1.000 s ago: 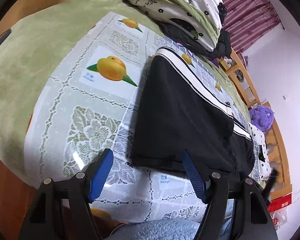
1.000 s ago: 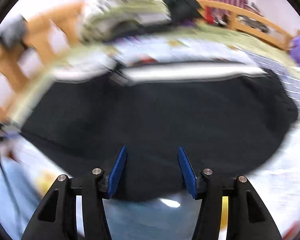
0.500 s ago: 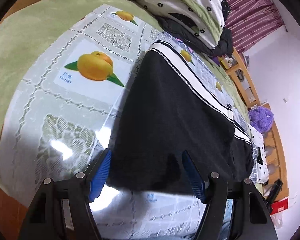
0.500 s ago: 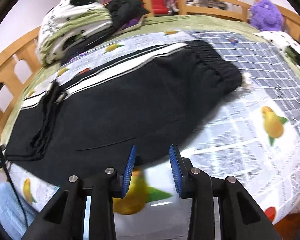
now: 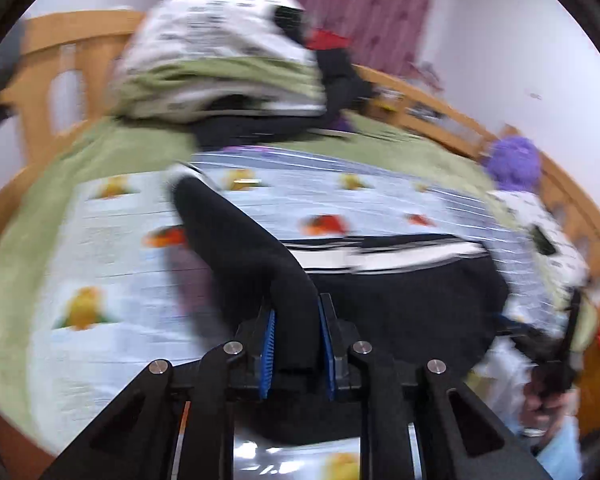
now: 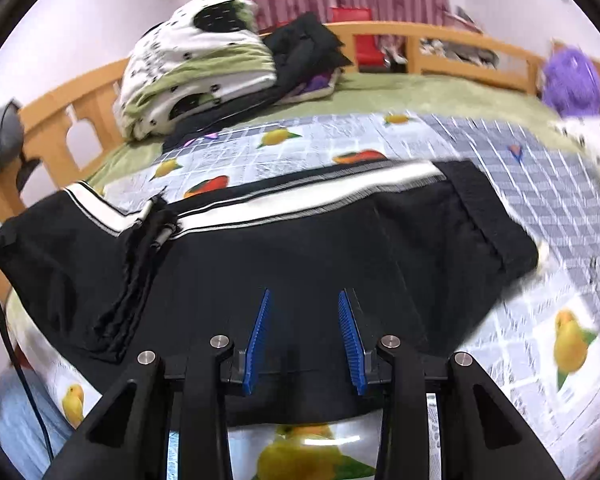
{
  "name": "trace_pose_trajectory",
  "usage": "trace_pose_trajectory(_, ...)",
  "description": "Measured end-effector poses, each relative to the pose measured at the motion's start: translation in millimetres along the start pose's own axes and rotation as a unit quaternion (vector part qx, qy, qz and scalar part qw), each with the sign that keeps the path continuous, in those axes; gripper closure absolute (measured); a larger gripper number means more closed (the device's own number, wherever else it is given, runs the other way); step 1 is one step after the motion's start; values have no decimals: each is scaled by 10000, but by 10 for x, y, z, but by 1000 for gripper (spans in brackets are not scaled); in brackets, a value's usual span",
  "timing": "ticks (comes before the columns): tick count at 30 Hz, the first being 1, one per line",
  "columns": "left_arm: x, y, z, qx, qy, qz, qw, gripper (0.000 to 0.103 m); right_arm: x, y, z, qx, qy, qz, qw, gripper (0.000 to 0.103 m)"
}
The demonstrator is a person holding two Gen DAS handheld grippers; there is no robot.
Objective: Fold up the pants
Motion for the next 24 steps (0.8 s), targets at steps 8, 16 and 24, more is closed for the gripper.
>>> trace_pose_trajectory(8, -946, -728, -496, 1084, 141, -1533, 9821, 98, -436, 105, -70, 283, -866, 200, 9956, 68)
trace_pose_trajectory(16, -717, -442, -558, 678, -288, -911, 9931, 88, 21, -44, -64, 494, -810, 759, 9926, 68)
trace_pose_trajectory(24, 330, -348, -442, -85, 623, 208, 9978, 46, 897, -549, 101, 997, -762, 1554, 9798, 49)
Point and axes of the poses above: each gripper's, at about its wrist camera, not at the fingertips, and y roughly against the way its jaws point, x to its left, z to its top, the point moved 5 cm from there along -y, roughly the way its jaws point, and after that the axes turned 6 degrees about -x, right-handed, at the moved point
